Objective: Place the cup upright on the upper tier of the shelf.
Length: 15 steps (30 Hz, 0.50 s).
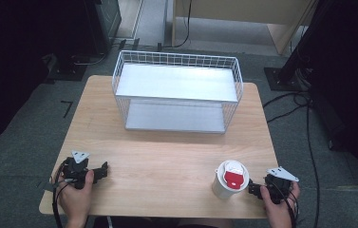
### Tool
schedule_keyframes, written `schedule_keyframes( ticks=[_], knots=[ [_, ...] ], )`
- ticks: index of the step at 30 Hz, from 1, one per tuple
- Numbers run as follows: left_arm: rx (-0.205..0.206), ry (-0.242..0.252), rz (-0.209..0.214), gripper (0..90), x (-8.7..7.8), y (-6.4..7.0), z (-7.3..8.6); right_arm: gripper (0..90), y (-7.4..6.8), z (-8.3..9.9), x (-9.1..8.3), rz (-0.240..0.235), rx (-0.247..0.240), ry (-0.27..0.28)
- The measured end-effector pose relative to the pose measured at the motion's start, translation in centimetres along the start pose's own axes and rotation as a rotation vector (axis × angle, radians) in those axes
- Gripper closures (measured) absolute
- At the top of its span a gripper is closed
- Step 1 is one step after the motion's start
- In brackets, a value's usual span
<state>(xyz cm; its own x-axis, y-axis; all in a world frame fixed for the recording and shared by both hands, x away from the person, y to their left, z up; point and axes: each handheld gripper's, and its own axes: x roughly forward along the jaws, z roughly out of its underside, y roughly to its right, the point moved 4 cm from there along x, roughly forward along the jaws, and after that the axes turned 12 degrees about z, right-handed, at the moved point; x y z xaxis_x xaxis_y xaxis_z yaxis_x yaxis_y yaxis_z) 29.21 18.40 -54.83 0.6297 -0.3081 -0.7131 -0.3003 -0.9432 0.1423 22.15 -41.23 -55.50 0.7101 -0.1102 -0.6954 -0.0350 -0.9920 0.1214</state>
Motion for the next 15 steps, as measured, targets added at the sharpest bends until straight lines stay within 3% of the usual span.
schedule_keyframes(
  ticks=[5, 15],
  knots=[
    [0.001, 0.0, 0.001, 0.0, 0.0, 0.0, 0.0, 0.0, -0.1, 0.1, -0.1, 0.002, 0.003, -0.001],
    [0.007, -0.002, 0.006, 0.0, 0.1, 0.2, 0.0, 0.0, -0.9, 0.6, -1.5, -0.076, -0.056, -0.011]
  ],
)
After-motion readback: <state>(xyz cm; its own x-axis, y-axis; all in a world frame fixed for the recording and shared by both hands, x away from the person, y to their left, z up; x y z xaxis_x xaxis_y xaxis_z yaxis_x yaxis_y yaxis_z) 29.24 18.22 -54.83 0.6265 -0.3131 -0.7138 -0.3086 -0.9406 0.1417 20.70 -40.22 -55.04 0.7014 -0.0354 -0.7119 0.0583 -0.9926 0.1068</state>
